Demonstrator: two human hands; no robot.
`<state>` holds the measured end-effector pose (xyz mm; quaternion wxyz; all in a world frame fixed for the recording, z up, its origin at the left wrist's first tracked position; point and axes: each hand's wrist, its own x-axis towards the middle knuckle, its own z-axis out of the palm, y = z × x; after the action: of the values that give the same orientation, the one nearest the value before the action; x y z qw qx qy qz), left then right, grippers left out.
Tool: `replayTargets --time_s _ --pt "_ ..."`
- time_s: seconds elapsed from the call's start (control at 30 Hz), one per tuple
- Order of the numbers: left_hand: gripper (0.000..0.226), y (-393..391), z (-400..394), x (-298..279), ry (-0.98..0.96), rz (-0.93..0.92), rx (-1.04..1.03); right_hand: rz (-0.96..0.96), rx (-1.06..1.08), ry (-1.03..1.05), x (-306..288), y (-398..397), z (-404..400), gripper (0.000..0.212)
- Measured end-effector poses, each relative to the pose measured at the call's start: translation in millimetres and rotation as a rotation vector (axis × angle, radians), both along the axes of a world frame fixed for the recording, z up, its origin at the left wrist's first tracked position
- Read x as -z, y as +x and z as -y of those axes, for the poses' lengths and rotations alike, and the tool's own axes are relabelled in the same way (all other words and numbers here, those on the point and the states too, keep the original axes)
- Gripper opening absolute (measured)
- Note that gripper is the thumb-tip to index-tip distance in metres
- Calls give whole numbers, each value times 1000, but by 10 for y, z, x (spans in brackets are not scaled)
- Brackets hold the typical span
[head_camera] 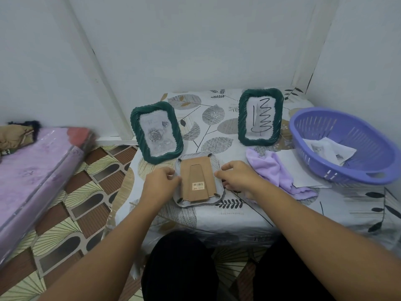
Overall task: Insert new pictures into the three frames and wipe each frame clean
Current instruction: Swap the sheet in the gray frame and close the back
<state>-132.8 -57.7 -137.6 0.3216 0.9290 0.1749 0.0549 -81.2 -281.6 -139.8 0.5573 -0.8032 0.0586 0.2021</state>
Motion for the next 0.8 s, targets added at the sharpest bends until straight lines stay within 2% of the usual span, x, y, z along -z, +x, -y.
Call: replayTargets --time_s 0.1,0.2,0.27,0.37,0.43,0.53,0.67,0.8 --pt "29 -3 11 -18 -48 -30 32 -99 24 153 36 -10 -38 5" --pt "41 16 93 -147 69 39 76 -109 56 228 21 -6 -94 7" --pt "41 29 198 -314 92 126 115 -101 81 298 -20 -8 -132 18" --pt "37 70 397 -556 67 121 163 -120 137 442 -157 -25 -173 42" --pt "39 107 519 -679 117 112 205 -134 142 536 -243 -24 -185 49" --pt "41 152 639 -822 206 62 239 -149 164 632 -332 -32 -207 48" --pt "27 172 667 -941 345 31 217 -171 138 694 -379 -51 -209 47" --pt "17 160 572 -986 334 72 193 -137 47 676 -342 -45 -198 46"
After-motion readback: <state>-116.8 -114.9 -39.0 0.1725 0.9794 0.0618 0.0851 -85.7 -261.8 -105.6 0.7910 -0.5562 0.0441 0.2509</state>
